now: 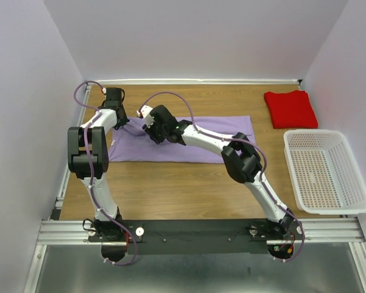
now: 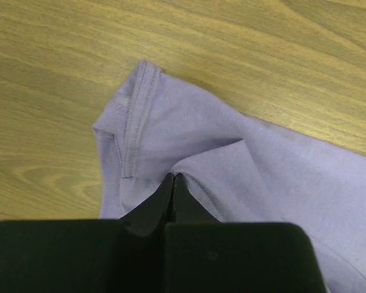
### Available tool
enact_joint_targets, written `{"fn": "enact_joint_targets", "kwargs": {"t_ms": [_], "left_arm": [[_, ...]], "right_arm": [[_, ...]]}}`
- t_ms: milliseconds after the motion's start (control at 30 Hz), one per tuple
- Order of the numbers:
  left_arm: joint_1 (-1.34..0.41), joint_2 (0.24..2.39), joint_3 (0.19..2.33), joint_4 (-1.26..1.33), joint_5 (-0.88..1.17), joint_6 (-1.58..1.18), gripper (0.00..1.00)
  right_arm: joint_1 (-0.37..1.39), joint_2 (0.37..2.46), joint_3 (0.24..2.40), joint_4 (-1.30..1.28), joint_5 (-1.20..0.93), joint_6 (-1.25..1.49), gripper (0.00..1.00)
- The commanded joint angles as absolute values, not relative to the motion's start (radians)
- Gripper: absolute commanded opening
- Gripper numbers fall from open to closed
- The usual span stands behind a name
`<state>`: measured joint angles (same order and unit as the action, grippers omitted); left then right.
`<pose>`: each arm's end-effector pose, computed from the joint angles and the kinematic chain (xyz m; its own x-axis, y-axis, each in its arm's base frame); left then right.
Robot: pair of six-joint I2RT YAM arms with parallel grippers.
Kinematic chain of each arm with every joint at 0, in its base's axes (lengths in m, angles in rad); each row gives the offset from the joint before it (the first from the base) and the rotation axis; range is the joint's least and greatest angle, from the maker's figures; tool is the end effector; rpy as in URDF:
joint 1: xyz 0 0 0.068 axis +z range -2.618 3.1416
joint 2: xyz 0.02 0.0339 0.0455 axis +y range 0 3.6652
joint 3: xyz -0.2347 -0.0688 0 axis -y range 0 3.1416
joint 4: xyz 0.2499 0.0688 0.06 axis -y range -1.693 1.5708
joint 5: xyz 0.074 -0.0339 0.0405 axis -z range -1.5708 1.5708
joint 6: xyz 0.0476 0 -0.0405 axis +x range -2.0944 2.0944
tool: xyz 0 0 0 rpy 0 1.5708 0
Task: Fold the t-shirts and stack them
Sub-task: Fold the tshirt
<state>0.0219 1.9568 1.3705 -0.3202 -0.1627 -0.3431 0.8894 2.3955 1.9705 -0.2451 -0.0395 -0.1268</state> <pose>0.4240 0.0170 0.1474 -0.7004 -0.3474 -0.6235 -0.3792 0.9212 -0.0873 0.3387 0.4206 0.1489 -0.2874 -0.5551 -0.7806 -0.8387 0.5395 -0.0748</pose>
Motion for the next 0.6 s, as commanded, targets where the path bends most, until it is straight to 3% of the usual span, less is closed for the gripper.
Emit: {"fn": "enact_joint_targets", "kwargs": {"t_ms": [0,567], "left_arm": [[0.017,1.971,1.397,-0.321,-0.155,-0.337,0.0],[0.009,1.983,1.404,-0.324,-0.132,-0.345,0.0]], "right_arm": [[0.905,2.431,2.048,-0.227,-0.064,-0.123,0.37],[0.908,2.528,2.125,-0.227,-0.094,-0.104,0.36]]}}
